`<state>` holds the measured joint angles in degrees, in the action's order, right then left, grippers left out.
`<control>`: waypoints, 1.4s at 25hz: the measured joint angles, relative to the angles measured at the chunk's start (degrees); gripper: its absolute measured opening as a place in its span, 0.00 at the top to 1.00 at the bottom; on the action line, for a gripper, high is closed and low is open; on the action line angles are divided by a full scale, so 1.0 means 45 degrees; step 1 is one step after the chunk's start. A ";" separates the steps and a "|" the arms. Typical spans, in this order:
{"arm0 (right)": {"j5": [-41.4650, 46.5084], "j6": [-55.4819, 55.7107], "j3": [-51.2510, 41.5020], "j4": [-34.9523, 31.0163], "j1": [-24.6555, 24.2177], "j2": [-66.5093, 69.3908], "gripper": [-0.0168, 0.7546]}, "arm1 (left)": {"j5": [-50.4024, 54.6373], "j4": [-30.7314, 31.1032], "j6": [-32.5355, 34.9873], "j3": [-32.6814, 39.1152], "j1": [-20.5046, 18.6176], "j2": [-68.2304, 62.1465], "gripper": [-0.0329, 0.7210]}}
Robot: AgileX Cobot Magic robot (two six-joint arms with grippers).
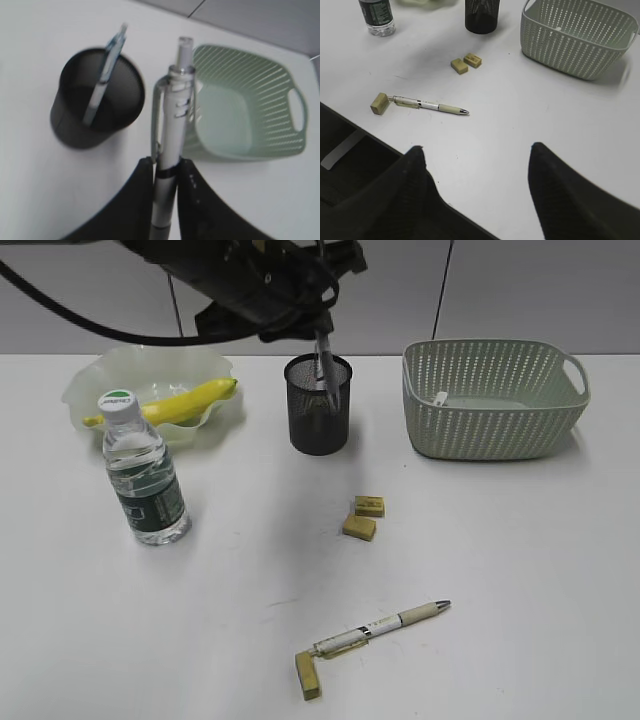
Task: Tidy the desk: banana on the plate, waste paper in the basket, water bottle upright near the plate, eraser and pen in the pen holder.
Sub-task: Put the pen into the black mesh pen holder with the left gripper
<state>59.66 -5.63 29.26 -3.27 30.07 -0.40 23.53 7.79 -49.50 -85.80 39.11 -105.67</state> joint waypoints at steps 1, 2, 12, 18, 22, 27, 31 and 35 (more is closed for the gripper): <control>0.0000 0.0000 0.0000 0.0000 0.0000 0.0000 0.32 | -0.0759 0.0315 0.0000 0.0000 -0.0012 -0.0066 0.83; 0.0000 0.0000 0.0000 0.0000 0.0000 0.0000 0.32 | -0.1394 0.0754 0.0000 0.0000 -0.0057 -0.0129 0.83; 0.0000 0.0000 0.0000 0.0000 0.0000 0.0000 0.32 | -0.4951 0.4252 0.0015 0.0000 -0.1314 -0.1310 0.83; 0.0000 0.0000 0.0000 0.0000 0.0000 0.0000 0.32 | -0.6617 0.4333 0.0015 0.0000 -0.2356 -0.2001 0.83; 0.0000 0.0000 0.0000 0.0000 0.0000 0.0000 0.32 | -0.7393 0.4333 0.0015 0.0000 -0.2412 -0.2511 0.83; 0.0000 0.0012 0.0000 0.0040 0.0000 0.0000 0.32 | -0.7590 0.4374 0.0015 0.0000 -0.2412 -0.3056 0.83; 0.0000 0.0094 0.0000 0.0139 0.0000 0.0000 0.32 | -0.7844 0.4390 0.0015 0.0000 -0.2412 -0.3446 0.83; 0.0000 0.0103 0.0000 0.0139 0.0000 0.0000 0.32 | -0.7820 0.4409 0.0015 0.0000 -0.2388 -0.3705 0.83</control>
<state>59.66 -5.16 29.26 -2.64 30.07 -0.40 -11.66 27.63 -49.43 -85.80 28.36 -122.35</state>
